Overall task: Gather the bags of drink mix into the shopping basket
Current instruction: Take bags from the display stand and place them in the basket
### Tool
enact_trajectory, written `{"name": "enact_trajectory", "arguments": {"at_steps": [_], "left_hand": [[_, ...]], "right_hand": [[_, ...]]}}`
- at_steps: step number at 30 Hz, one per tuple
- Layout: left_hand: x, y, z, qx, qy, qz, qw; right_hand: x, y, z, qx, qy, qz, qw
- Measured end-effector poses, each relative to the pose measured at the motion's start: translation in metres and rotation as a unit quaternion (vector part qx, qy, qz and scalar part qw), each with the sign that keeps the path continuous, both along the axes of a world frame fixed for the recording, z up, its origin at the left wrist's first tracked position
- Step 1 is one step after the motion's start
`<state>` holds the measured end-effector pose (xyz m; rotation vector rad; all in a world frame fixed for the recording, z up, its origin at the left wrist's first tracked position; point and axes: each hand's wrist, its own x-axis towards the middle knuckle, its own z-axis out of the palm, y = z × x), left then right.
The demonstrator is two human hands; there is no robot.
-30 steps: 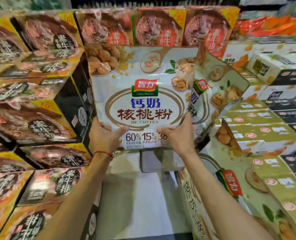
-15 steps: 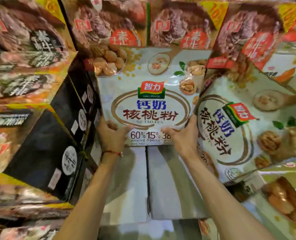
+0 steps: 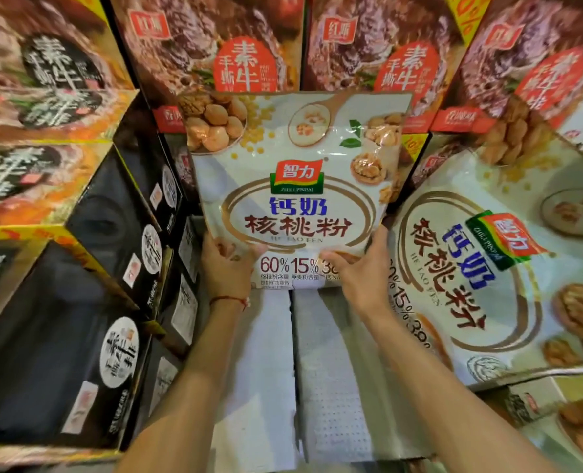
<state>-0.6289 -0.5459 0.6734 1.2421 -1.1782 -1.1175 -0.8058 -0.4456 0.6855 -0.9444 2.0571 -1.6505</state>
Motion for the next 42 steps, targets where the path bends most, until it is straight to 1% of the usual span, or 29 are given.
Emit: {"name": "enact_trajectory", "arguments": {"at_steps": [3, 5, 7, 9, 11, 12, 14, 16, 17, 20, 25, 26, 28, 30, 34, 38, 42], "left_hand": [[0.001, 0.005, -0.004, -0.001, -0.005, -0.003, 1.000], [0.002, 0.014, -0.005, 0.002, -0.037, -0.006, 0.999], [0.004, 0.025, -0.005, -0.023, -0.127, 0.008, 0.992], [0.007, 0.039, -0.001, -0.074, -0.227, 0.037, 0.970], [0.013, 0.053, 0.005, -0.128, -0.265, 0.043, 0.955], [0.016, 0.059, 0.008, -0.155, -0.279, 0.031, 0.947], [0.023, 0.070, 0.011, -0.211, -0.314, -0.018, 0.925], [0.029, 0.082, 0.019, -0.244, -0.346, -0.078, 0.902], [0.032, 0.089, 0.022, -0.248, -0.371, -0.105, 0.889], [0.041, 0.115, 0.020, -0.236, -0.487, -0.152, 0.827], [0.064, 0.162, 0.014, -0.240, -0.569, -0.204, 0.760], [0.070, 0.172, 0.013, -0.245, -0.578, -0.206, 0.751], [0.085, 0.192, 0.013, -0.247, -0.588, -0.201, 0.744], [0.103, 0.213, 0.012, -0.264, -0.586, -0.186, 0.743], [0.134, 0.269, 0.019, -0.306, -0.594, -0.130, 0.733], [0.160, 0.337, 0.020, -0.280, -0.604, -0.107, 0.739], [0.199, 0.410, -0.001, -0.249, -0.610, -0.105, 0.745]], "right_hand": [[0.000, 0.003, -0.001, 0.020, 0.015, -0.007, 1.000], [0.002, 0.006, 0.001, 0.031, 0.030, -0.013, 0.999], [0.012, 0.018, 0.002, 0.050, 0.061, -0.021, 0.997], [0.031, 0.040, 0.007, 0.101, 0.118, -0.023, 0.988], [0.046, 0.063, 0.011, 0.138, 0.184, -0.006, 0.973], [0.051, 0.073, 0.012, 0.146, 0.216, -0.001, 0.965], [0.056, 0.090, 0.014, 0.157, 0.262, 0.007, 0.952], [0.060, 0.102, 0.017, 0.169, 0.305, 0.007, 0.937], [0.062, 0.109, 0.019, 0.173, 0.327, 0.006, 0.929], [0.072, 0.132, 0.025, 0.170, 0.379, 0.020, 0.909], [0.089, 0.180, 0.025, 0.159, 0.440, 0.069, 0.881], [0.092, 0.189, 0.024, 0.157, 0.448, 0.078, 0.877], [0.099, 0.209, 0.022, 0.150, 0.461, 0.090, 0.870], [0.107, 0.231, 0.021, 0.139, 0.469, 0.106, 0.866], [0.126, 0.275, 0.019, 0.110, 0.468, 0.151, 0.863], [0.149, 0.318, 0.006, 0.083, 0.469, 0.202, 0.856], [0.178, 0.361, -0.014, 0.047, 0.466, 0.247, 0.848]]}}
